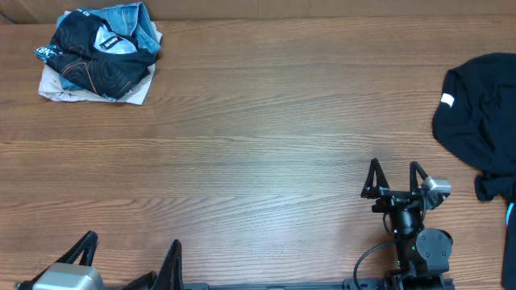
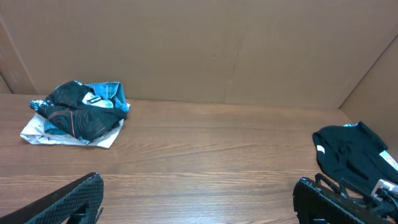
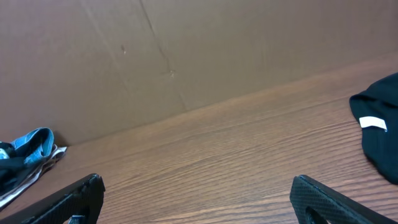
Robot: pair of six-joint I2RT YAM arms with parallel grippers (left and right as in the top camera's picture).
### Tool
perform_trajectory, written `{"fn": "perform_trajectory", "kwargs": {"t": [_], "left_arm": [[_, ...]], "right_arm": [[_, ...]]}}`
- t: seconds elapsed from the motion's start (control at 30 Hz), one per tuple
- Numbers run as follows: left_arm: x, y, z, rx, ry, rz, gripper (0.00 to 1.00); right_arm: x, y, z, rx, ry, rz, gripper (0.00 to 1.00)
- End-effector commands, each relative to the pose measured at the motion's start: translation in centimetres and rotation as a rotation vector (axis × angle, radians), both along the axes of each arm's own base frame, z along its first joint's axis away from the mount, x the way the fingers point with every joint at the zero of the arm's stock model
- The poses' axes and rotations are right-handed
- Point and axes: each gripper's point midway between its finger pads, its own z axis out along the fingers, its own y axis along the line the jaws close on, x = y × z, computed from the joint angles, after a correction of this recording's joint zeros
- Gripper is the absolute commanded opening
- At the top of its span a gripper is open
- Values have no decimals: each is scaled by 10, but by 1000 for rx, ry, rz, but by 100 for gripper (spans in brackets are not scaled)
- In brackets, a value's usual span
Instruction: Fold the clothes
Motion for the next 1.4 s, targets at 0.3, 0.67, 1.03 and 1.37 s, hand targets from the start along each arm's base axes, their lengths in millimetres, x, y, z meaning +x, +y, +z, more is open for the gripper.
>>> {"fn": "perform_trajectory", "kwargs": {"t": [0.3,0.67,1.03,1.37], "left_arm": [[2,1,0,14,1,-6,100],[2,1,0,14,1,-6,100],[2,1,0,14,1,-6,100],[0,-3,0,-57,14,-19,100]], "right_arm": [[0,-1,-2,-6,-4,-6,100],[0,-1,-2,-6,-4,-6,100],[0,-1,-2,-6,-4,-6,100],[0,-1,-2,-6,-4,-6,100]]}}
